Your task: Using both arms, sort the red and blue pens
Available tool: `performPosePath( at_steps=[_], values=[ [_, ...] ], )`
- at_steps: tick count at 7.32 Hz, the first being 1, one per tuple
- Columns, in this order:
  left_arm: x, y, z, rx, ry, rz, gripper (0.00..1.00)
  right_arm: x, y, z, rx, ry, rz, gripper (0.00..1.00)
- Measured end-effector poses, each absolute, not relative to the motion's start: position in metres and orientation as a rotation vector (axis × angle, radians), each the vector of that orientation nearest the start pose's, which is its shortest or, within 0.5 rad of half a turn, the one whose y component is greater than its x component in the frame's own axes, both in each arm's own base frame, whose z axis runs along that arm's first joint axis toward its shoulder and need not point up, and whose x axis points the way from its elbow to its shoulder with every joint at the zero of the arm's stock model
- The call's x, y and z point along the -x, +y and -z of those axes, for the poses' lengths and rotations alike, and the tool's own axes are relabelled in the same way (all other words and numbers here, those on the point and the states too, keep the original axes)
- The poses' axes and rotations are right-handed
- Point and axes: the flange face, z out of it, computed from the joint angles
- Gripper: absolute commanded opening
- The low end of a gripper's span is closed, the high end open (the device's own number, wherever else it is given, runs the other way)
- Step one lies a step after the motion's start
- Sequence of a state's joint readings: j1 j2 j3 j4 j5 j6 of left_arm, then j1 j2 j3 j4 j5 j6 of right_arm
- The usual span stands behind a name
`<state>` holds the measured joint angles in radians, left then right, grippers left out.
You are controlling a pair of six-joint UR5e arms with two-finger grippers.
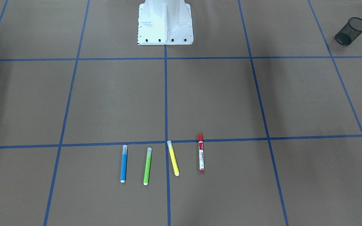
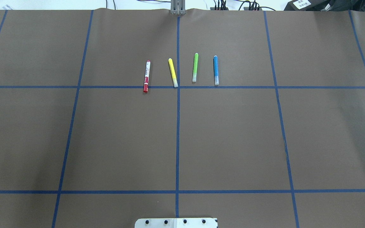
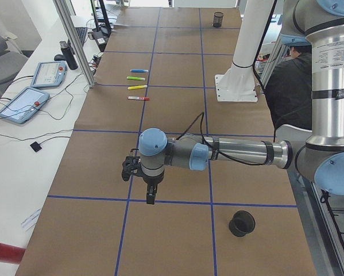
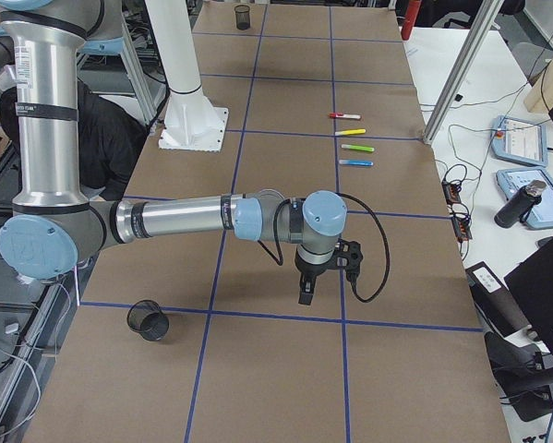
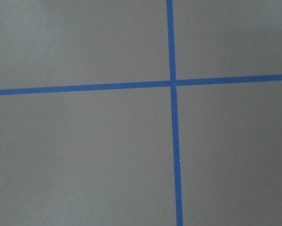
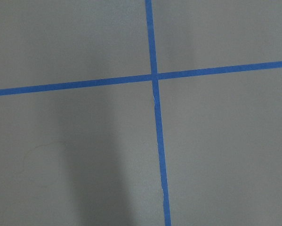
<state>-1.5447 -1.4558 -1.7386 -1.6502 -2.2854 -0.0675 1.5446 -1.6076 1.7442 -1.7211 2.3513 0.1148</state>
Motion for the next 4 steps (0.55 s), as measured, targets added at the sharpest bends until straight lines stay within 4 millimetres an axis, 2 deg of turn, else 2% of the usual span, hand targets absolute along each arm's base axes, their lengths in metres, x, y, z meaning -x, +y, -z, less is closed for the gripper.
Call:
performPosePath(
  at_steps=[4],
  values=[
    [0.0562, -0.4535, -0.6247, -0.096, 0.719, -0.009, 1.0, -0.0511, -0.4711, -0.6045, 0.056, -0.776, -0.087, 1.0]
  ],
)
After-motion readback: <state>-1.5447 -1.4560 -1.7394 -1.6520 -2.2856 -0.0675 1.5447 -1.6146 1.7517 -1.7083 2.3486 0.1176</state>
